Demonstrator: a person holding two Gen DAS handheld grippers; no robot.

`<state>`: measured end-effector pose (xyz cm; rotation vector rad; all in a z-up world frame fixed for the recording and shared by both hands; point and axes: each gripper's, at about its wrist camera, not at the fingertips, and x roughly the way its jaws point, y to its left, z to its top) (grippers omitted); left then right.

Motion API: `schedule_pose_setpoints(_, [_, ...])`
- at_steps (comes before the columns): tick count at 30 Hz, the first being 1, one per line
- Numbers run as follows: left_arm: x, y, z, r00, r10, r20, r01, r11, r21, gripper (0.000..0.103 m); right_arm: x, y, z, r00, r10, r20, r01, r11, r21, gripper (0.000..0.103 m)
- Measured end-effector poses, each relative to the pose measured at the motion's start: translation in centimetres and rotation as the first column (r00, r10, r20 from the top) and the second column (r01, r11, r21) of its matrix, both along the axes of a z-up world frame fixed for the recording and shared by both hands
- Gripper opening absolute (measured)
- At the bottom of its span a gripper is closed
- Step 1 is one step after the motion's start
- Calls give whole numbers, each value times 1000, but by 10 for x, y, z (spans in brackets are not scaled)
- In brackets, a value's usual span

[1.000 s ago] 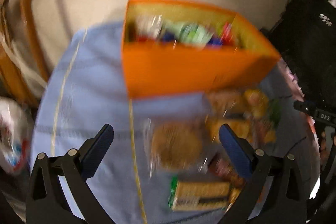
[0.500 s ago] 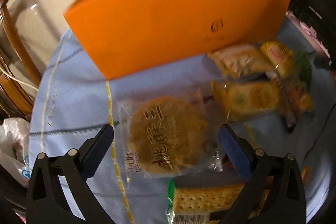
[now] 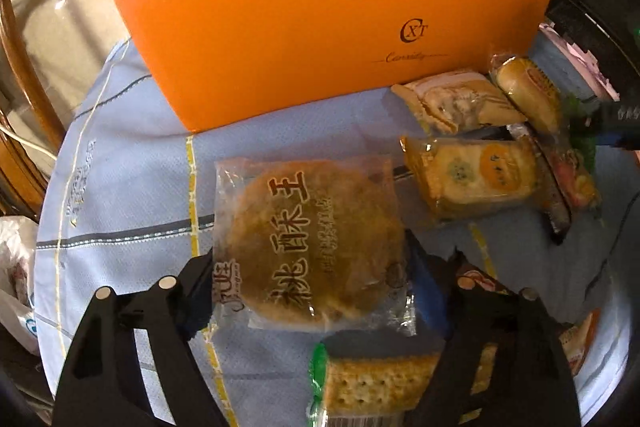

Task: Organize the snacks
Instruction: 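Grasp the round pastry packet with the left tool while the right tool grasps the green bag, then lift both held packets and carry them above the orange box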

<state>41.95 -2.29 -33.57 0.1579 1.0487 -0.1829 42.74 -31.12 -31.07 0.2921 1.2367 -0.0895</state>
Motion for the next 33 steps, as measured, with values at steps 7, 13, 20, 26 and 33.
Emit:
schedule_pose_setpoints(7, [-16,23,11,998,60,21,-58,996,-68,78,-34,4,28,990,61,124,-63,998,12,45])
schedule_pose_setpoints(13, [-27,27,43,995,60,84,-51,993,-105,78,-58,9,67,976,66,206,-75,996,39,45])
schedule_pose_setpoints(20, [-36,17,89,988,42,152,-21,990,-138,78,-64,36,104,949,135,285,-151,988,34,45])
schedule_pose_setpoints(26, [-40,12,123,981,41,191,-13,989,-147,78,-71,53,144,908,191,372,-211,977,14,45])
schedule_pose_setpoints(33, [-39,9,166,971,48,233,-18,991,-131,78,-76,65,192,857,240,457,-254,967,-32,46])
